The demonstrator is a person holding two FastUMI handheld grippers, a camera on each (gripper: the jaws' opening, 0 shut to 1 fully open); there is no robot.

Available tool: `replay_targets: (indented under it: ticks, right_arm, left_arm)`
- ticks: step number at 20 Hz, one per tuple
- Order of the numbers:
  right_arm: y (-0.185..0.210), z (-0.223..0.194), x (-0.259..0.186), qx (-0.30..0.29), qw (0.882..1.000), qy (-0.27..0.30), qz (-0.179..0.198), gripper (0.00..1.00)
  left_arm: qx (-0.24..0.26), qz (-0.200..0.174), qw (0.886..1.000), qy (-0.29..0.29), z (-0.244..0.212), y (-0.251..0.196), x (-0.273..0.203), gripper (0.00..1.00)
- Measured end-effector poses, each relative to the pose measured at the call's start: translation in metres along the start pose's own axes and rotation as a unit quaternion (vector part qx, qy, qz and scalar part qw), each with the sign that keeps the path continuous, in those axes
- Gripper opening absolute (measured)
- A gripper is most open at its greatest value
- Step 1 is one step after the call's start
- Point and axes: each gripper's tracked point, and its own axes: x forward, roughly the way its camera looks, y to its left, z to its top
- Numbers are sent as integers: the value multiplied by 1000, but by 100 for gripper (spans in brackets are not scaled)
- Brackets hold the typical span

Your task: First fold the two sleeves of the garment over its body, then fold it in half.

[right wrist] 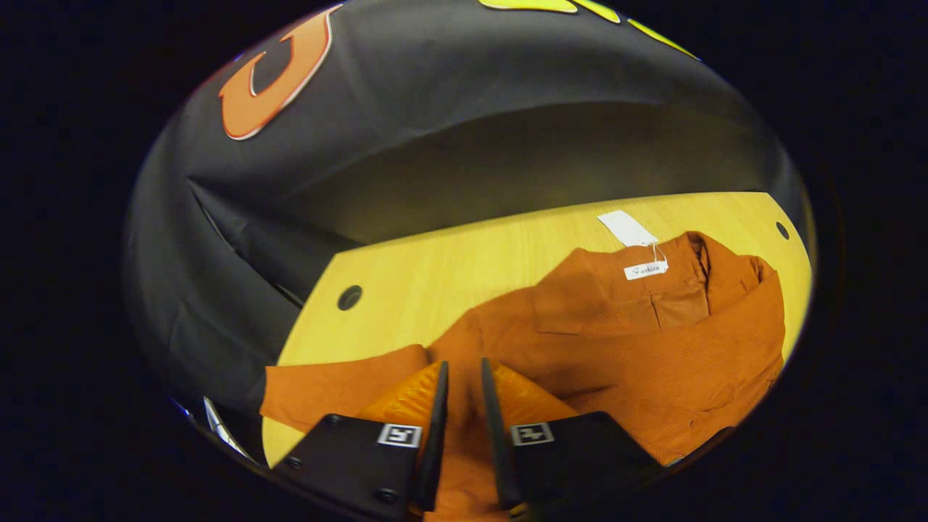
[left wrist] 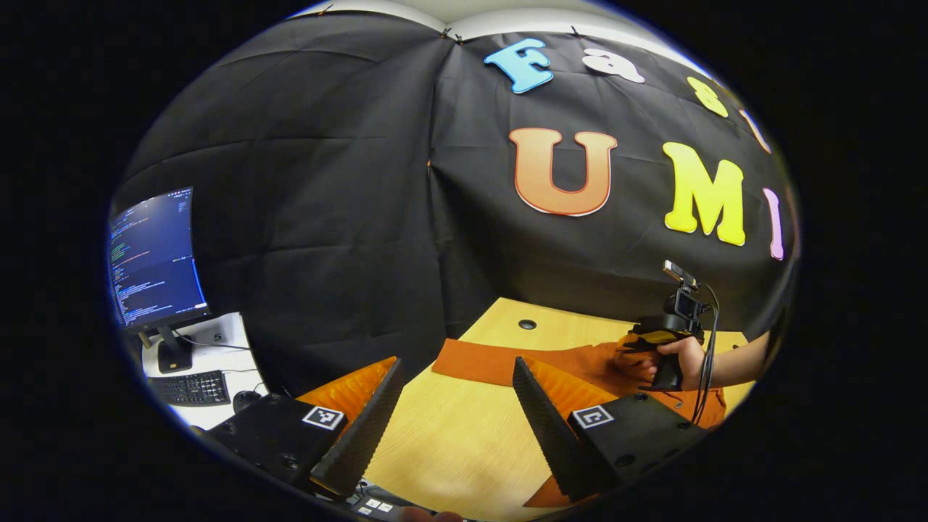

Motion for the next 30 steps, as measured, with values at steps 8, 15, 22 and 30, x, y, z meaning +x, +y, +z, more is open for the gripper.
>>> replay_targets:
  ticks: [8, 15, 22, 30]
  right_arm:
    - [-17, 71, -139, -51, 991, -117, 44, 74]
    - [-62, 80, -261, -109, 978, -174, 30, 74]
    - [-90, 40, -316, -135, 978, -157, 12, 74]
    - [-142, 9, -327, -81, 987, -127, -58, 74]
  left_arm:
    - [-12, -36, 999, -29, 23, -17, 46, 98]
    - [-29, -91, 995, 7, 4, -9, 129, 98]
    - [-60, -178, 975, 121, -59, -2, 244, 99]
    - [-90, -207, 947, 229, -128, 18, 328, 99]
